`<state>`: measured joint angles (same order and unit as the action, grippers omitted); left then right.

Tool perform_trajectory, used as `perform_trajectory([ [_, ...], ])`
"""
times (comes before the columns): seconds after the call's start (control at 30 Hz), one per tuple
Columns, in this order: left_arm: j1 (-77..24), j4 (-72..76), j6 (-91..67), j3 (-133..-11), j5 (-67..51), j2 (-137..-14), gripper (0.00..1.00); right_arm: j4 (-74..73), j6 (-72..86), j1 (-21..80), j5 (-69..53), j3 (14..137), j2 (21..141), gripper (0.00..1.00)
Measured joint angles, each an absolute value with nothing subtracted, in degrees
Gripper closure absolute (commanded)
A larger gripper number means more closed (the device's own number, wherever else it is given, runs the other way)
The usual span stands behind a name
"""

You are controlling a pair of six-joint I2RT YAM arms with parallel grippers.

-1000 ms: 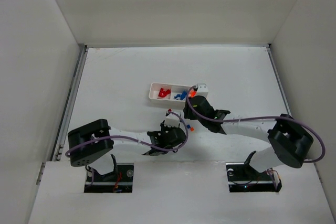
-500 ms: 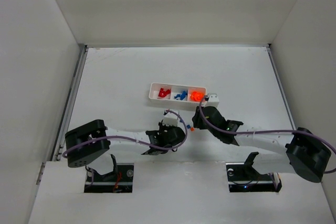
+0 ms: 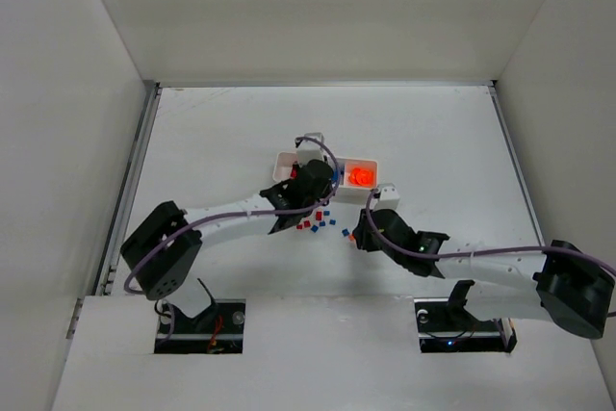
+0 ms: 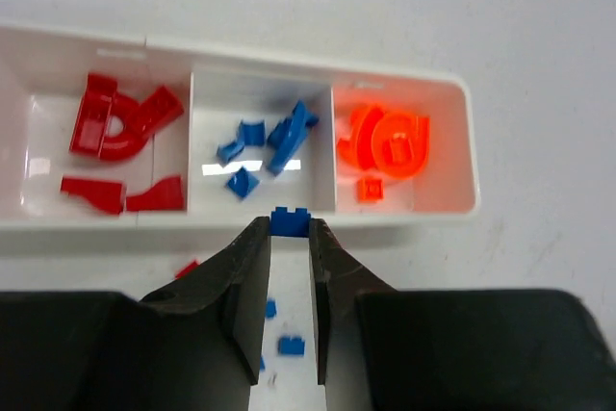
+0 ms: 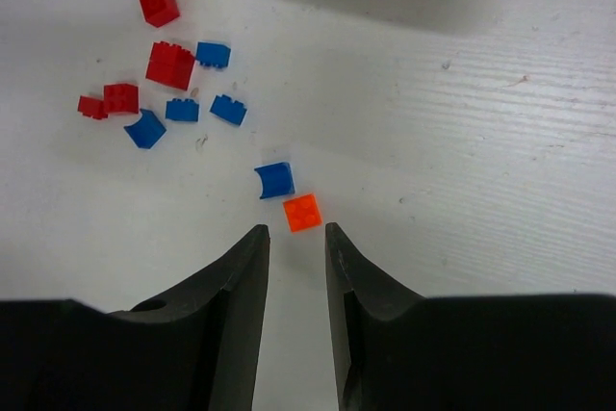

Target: Sort the legos into containers by color

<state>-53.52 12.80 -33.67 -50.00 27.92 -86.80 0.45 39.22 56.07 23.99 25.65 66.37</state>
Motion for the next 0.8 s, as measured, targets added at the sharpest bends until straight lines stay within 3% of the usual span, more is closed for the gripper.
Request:
perform_trajectory([
  [0.13, -49.1, 14.8, -31.9, -56.1, 24.3, -94.4, 0.8, 0.5, 39.3, 57.6, 24.0, 25.6, 66.6, 0.63],
  [0.33, -44.9, 15.1, -31.0, -60.9, 20.2, -103.3, 0.61, 0.5, 38.6, 57.8, 24.0, 25.7, 69.4, 0.61],
  [0.57, -44.6, 14.7, -30.3, -59.9, 19.0, -100.4, 0.6, 0.5, 36.8, 57.8, 24.0, 27.7, 74.5, 0.61],
  [0.8, -45.4, 17.8, -30.5, -49.4, 18.7, -90.1, 0.6, 0.4, 35.6, 57.8, 24.0, 30.1, 77.6, 0.6],
])
